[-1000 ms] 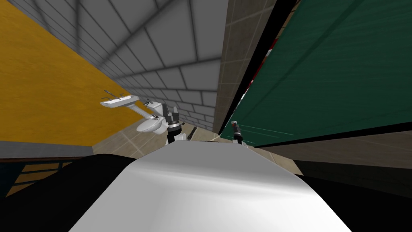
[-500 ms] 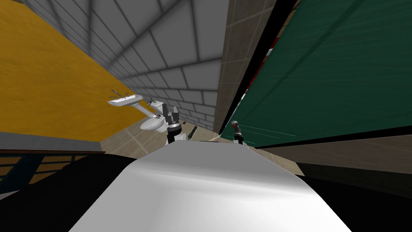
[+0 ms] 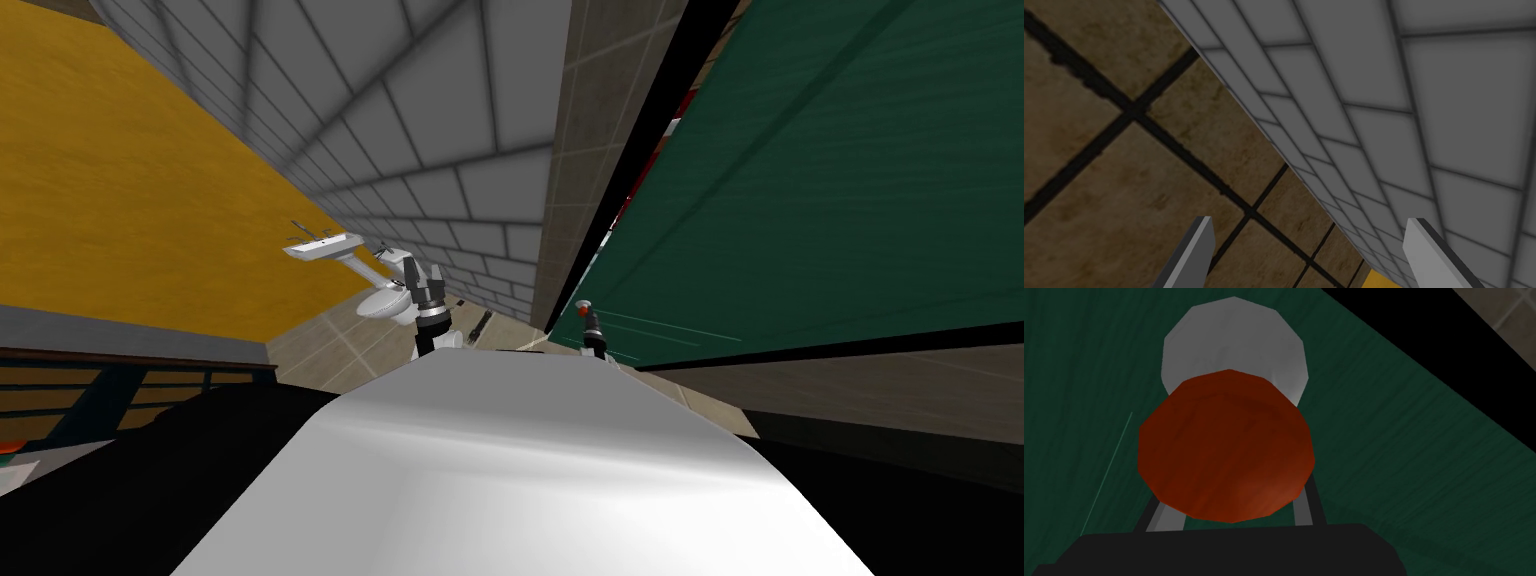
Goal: Pull the door open
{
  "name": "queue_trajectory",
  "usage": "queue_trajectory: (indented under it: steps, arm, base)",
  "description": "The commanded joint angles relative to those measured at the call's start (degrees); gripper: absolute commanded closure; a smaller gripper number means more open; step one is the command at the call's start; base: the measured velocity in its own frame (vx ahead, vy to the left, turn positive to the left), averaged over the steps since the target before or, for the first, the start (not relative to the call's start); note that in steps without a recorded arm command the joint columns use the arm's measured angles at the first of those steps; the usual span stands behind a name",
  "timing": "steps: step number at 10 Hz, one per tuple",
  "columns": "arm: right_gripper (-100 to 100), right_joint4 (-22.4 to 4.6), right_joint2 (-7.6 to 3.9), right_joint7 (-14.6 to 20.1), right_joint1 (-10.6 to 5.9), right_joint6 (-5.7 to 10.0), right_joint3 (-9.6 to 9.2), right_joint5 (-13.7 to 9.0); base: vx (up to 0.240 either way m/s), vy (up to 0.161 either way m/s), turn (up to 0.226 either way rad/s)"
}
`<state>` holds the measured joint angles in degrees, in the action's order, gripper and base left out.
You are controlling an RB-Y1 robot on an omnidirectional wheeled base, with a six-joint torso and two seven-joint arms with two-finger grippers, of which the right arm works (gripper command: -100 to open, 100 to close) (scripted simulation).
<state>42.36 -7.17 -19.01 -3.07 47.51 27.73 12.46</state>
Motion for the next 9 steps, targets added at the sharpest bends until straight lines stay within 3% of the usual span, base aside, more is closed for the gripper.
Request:
queue_trajectory:
  steps: [1,2,3,5,8,9]
  arm:
    - [100,0.2,0.33,2.9,-0.1,0.43,-1.55,-1.4]
    - [100,0.2,-0.01,4.3,0.14,0.45,-2.41,-2.9]
    - [100,0.2,-0.01,5.3,0.14,0.45,-2.41,-2.9]
    - [100,0.4,-0.72,9.0,0.65,0.49,-4.16,-5.9]
    - [100,0.5,-1.07,12.4,0.9,0.51,-5.03,-7.5]
    - [100,0.6,-1.43,14.5,1.15,0.53,-5.91,-9.0]
  base:
    - [-0.031,-0.01,0.062]
    - [-0.049,-0.02,0.089]
    - [-0.038,-0.021,0.048]
    - [-0.055,-0.023,0.099]
    - [-0.034,-0.011,0.035]
    - [-0.037,-0.011,0.065]
